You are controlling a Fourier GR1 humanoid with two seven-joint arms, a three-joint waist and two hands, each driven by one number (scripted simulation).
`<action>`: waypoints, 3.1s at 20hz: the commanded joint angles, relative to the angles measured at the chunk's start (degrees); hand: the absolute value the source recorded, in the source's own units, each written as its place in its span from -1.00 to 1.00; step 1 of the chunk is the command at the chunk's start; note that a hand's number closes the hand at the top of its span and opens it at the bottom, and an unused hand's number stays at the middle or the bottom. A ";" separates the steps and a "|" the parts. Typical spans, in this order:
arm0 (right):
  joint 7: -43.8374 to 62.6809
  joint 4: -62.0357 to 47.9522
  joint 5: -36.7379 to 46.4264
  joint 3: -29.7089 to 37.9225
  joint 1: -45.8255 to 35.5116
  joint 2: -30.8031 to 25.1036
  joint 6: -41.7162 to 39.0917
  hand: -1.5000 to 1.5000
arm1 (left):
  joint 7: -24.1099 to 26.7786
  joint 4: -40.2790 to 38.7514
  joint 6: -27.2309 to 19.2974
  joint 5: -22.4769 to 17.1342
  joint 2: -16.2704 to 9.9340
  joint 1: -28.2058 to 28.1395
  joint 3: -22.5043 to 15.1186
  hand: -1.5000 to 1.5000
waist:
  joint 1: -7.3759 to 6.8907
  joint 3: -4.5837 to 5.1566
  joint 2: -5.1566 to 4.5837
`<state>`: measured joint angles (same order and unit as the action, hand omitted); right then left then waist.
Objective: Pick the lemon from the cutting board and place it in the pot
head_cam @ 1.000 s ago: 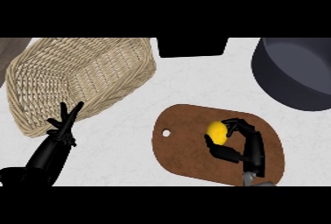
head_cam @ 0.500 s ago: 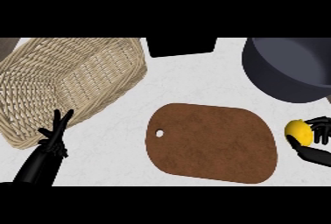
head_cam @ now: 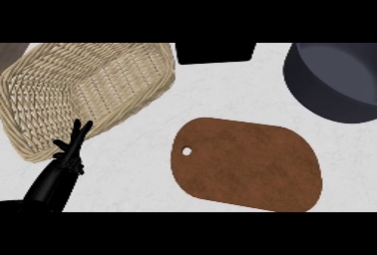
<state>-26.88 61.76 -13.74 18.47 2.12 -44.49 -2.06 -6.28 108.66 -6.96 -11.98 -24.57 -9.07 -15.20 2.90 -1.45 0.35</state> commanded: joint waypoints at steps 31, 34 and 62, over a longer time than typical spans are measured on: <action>22.89 -17.84 35.67 -25.27 -35.06 -13.27 4.41 1.00 | -4.38 -14.35 4.42 1.28 4.59 8.91 -4.52 0.00 | -7.62 1.54 -3.23; 27.09 -21.04 40.55 -29.13 -38.07 -12.06 3.50 1.00 | -5.82 -13.38 4.13 1.10 4.80 9.37 -4.49 0.00 | -8.21 1.48 -3.15; 20.55 -37.81 17.55 -0.85 -53.68 0.10 15.31 -1.00 | -5.66 -12.16 3.26 0.70 5.17 5.35 -2.38 0.00 | -2.60 1.12 -2.43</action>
<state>-1.61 25.19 7.28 12.38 -52.84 -42.05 10.06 -8.76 106.33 -3.90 -9.89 -20.54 -4.47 -17.96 -1.12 -1.61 -0.60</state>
